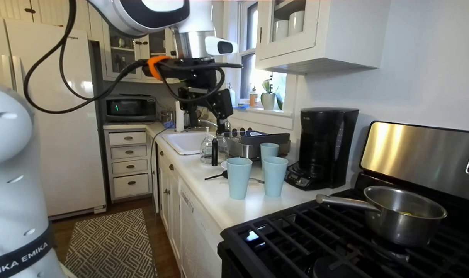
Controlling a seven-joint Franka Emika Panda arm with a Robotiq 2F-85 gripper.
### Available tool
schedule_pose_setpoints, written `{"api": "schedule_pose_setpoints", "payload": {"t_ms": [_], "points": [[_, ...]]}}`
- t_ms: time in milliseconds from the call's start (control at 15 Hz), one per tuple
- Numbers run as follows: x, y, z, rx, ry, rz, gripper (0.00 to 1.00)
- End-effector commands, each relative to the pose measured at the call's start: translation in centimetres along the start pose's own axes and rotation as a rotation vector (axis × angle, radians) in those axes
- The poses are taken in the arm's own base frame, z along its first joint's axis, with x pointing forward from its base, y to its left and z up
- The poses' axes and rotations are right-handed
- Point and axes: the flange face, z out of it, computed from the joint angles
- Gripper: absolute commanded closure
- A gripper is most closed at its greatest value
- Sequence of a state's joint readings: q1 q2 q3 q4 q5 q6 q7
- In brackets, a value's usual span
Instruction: Put the cup on the stove
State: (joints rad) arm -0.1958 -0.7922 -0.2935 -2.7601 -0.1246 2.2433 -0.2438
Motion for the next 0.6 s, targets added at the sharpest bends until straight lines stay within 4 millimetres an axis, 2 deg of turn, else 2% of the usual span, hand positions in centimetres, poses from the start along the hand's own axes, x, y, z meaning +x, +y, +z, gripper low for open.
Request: {"api": "schedule_pose_setpoints", "payload": {"t_ms": [0,267,533], "points": [[3.9,-2.0,1.1,-0.028,0.001,0.029,0.0],[9.8,-4.5,3.2,-0.073,0.015,0.045,0.0],[16.3,-4.5,5.5,-0.107,-0.012,0.07,0.0]]}}
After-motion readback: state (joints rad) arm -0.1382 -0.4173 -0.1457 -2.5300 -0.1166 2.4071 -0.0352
